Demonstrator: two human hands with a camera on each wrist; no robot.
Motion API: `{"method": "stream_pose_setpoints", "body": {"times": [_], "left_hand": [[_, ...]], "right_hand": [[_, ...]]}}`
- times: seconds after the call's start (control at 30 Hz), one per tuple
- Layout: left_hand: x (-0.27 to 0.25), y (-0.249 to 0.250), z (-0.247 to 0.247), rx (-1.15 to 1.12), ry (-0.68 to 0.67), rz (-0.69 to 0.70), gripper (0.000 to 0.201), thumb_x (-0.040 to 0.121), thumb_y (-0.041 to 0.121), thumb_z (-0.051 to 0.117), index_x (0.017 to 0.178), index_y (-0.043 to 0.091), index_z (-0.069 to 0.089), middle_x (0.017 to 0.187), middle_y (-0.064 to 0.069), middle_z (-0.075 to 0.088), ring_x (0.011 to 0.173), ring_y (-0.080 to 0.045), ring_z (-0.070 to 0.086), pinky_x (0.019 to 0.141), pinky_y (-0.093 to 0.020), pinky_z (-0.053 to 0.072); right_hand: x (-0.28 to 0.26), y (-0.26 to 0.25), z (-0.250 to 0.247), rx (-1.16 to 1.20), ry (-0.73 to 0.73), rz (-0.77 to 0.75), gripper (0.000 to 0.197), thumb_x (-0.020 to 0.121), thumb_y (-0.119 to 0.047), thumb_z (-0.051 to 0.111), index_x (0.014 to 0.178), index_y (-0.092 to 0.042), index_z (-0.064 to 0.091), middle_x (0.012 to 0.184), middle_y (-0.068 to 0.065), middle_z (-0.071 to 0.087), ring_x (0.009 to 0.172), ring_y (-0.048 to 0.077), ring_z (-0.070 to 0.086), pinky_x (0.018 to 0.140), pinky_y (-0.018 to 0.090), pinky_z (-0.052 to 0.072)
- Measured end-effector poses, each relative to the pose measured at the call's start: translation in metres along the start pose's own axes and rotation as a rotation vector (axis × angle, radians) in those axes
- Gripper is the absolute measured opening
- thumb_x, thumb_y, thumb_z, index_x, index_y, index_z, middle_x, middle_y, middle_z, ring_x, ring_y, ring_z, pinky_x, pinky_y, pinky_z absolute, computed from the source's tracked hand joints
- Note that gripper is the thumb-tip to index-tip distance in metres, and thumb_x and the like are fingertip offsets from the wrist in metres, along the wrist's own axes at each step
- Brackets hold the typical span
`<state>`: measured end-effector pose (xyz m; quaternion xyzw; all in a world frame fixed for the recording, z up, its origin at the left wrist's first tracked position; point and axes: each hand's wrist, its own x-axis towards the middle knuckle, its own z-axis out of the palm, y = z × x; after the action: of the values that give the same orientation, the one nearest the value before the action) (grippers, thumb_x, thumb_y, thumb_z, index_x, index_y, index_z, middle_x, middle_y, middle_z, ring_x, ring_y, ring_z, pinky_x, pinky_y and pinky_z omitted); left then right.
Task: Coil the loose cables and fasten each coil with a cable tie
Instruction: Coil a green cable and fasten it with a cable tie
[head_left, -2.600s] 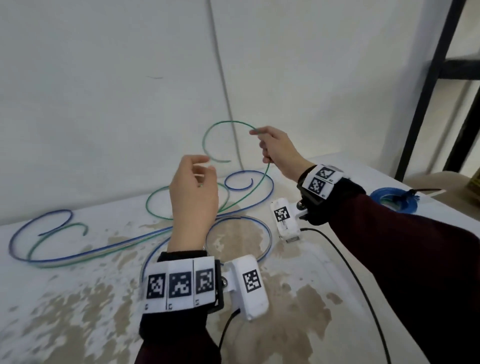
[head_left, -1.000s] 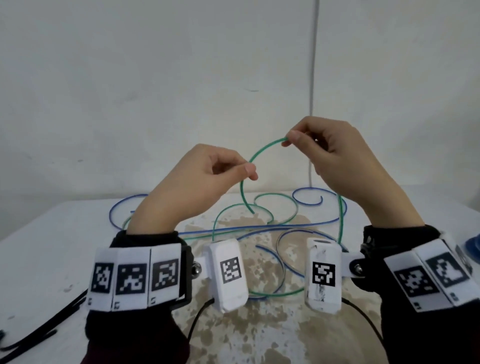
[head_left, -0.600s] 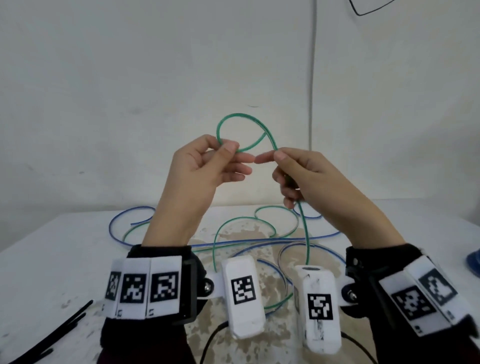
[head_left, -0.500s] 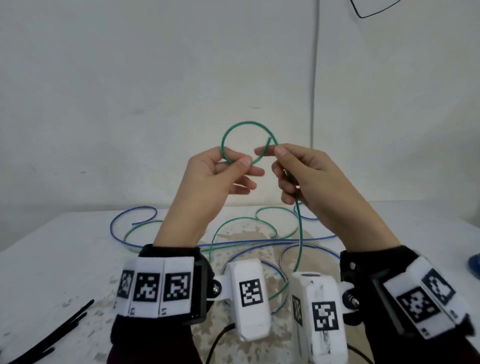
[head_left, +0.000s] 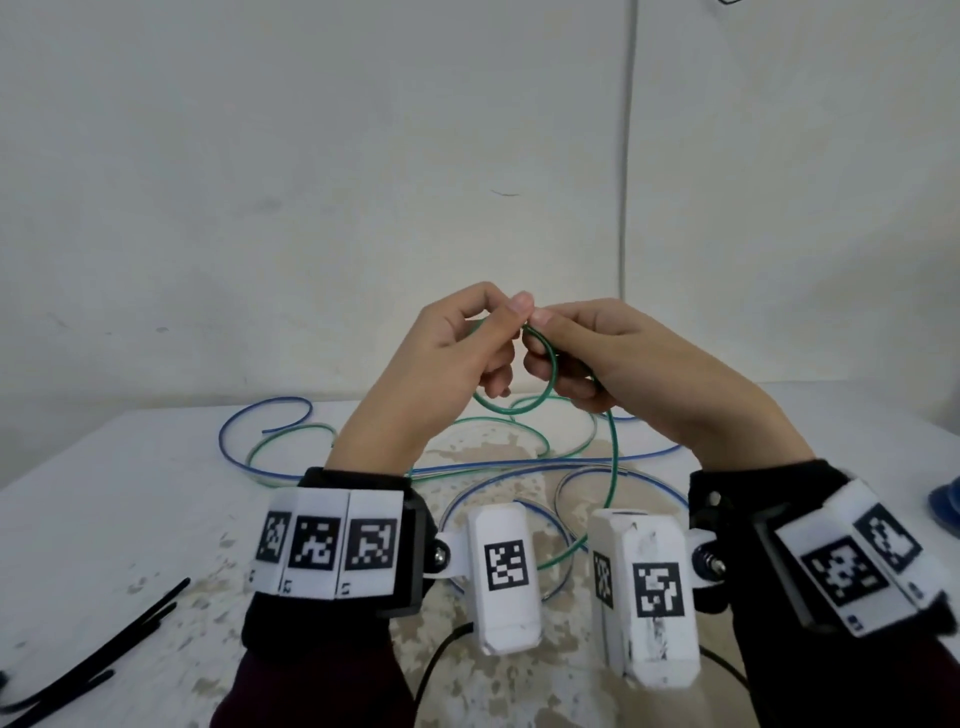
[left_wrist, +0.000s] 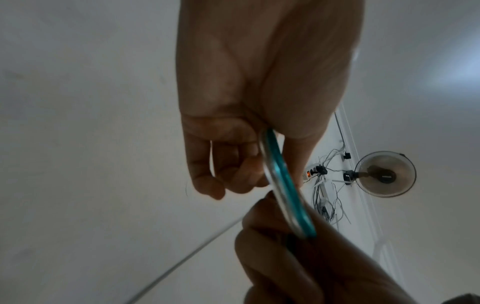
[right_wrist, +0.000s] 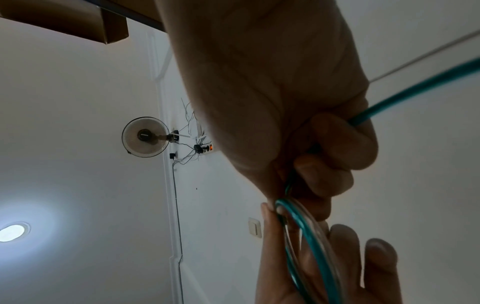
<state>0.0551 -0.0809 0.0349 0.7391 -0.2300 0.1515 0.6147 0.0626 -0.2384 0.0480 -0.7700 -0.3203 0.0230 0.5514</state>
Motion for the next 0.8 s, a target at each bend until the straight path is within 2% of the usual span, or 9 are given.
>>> {"method": "stream_pose_setpoints", "body": {"times": [0.13, 0.23, 0.3, 0.37, 0.43, 0.6, 0.7, 0.73, 0.8], "left_hand": [[0.001, -0.001, 0.001, 0.129, -0.045, 0.023, 0.042, 0.102, 0.026, 0.039, 0.084, -0.010, 0.050, 0.062, -0.012, 0.041, 0.044, -0.012, 0.039, 0.053, -0.026, 0.040], [0.002, -0.005, -0.003, 0.220, 0.039, 0.036, 0.040, 0.102, 0.029, 0.039, 0.069, 0.007, 0.043, 0.049, 0.012, 0.040, 0.045, -0.007, 0.039, 0.052, -0.026, 0.037], [0.003, -0.008, -0.004, 0.275, 0.127, 0.087, 0.041, 0.102, 0.030, 0.039, 0.065, 0.014, 0.038, 0.048, 0.013, 0.039, 0.047, -0.008, 0.040, 0.052, -0.027, 0.036], [0.004, -0.010, 0.000, 0.332, 0.240, 0.175, 0.042, 0.102, 0.032, 0.038, 0.066, 0.010, 0.038, 0.053, 0.006, 0.039, 0.051, -0.018, 0.039, 0.052, -0.036, 0.035], [0.005, -0.009, 0.005, 0.338, 0.358, 0.240, 0.044, 0.101, 0.033, 0.037, 0.069, 0.004, 0.038, 0.060, -0.010, 0.037, 0.058, -0.031, 0.039, 0.054, -0.043, 0.037], [0.005, -0.008, 0.009, 0.342, 0.471, 0.287, 0.042, 0.103, 0.029, 0.034, 0.072, 0.000, 0.039, 0.064, -0.024, 0.043, 0.061, -0.036, 0.040, 0.056, -0.044, 0.038], [0.006, -0.003, 0.004, 0.167, 0.392, 0.177, 0.040, 0.099, 0.026, 0.036, 0.063, 0.011, 0.039, 0.058, -0.010, 0.039, 0.059, -0.028, 0.039, 0.056, -0.039, 0.040], [0.007, 0.000, 0.000, 0.066, 0.306, 0.092, 0.039, 0.098, 0.025, 0.038, 0.060, 0.015, 0.042, 0.058, -0.004, 0.042, 0.062, -0.025, 0.043, 0.060, -0.038, 0.041], [0.005, 0.005, -0.010, -0.022, 0.073, -0.035, 0.035, 0.091, 0.033, 0.042, 0.062, 0.016, 0.052, 0.066, -0.004, 0.056, 0.073, -0.025, 0.053, 0.077, -0.040, 0.045]], "right_hand": [[0.001, 0.001, -0.001, -0.027, 0.022, 0.025, 0.037, 0.101, -0.030, 0.041, 0.077, -0.009, 0.060, 0.068, -0.002, 0.060, 0.053, 0.006, 0.040, 0.045, 0.015, 0.029], [0.000, 0.002, -0.007, -0.052, 0.121, 0.062, 0.035, 0.101, -0.030, 0.040, 0.089, -0.012, 0.067, 0.080, -0.002, 0.073, 0.067, 0.006, 0.055, 0.048, 0.016, 0.034], [0.000, 0.002, -0.008, -0.033, 0.124, 0.085, 0.033, 0.102, -0.029, 0.038, 0.097, -0.014, 0.067, 0.087, -0.002, 0.075, 0.073, 0.006, 0.060, 0.048, 0.017, 0.034], [0.000, 0.000, -0.005, 0.033, 0.060, 0.102, 0.036, 0.103, -0.025, 0.034, 0.103, -0.012, 0.067, 0.093, 0.001, 0.075, 0.077, 0.008, 0.063, 0.046, 0.018, 0.035], [0.003, 0.000, 0.001, 0.112, 0.023, 0.108, 0.038, 0.103, -0.023, 0.033, 0.100, -0.011, 0.068, 0.091, 0.002, 0.075, 0.078, 0.009, 0.062, 0.045, 0.018, 0.036], [0.009, 0.006, 0.013, 0.218, 0.021, 0.048, 0.035, 0.103, -0.024, 0.035, 0.079, -0.017, 0.060, 0.080, -0.002, 0.065, 0.082, 0.012, 0.059, 0.054, 0.021, 0.040], [0.011, 0.005, 0.013, 0.341, 0.019, 0.034, 0.035, 0.103, -0.022, 0.034, 0.072, -0.017, 0.050, 0.076, -0.002, 0.059, 0.075, 0.009, 0.059, 0.057, 0.020, 0.040], [0.010, 0.005, 0.010, 0.353, 0.006, 0.022, 0.035, 0.103, -0.022, 0.033, 0.072, -0.017, 0.047, 0.074, -0.003, 0.058, 0.071, 0.007, 0.058, 0.058, 0.019, 0.040], [0.008, 0.005, 0.003, 0.326, -0.040, -0.015, 0.033, 0.102, -0.023, 0.034, 0.071, -0.017, 0.045, 0.067, -0.004, 0.056, 0.066, 0.006, 0.054, 0.060, 0.019, 0.040]]}}
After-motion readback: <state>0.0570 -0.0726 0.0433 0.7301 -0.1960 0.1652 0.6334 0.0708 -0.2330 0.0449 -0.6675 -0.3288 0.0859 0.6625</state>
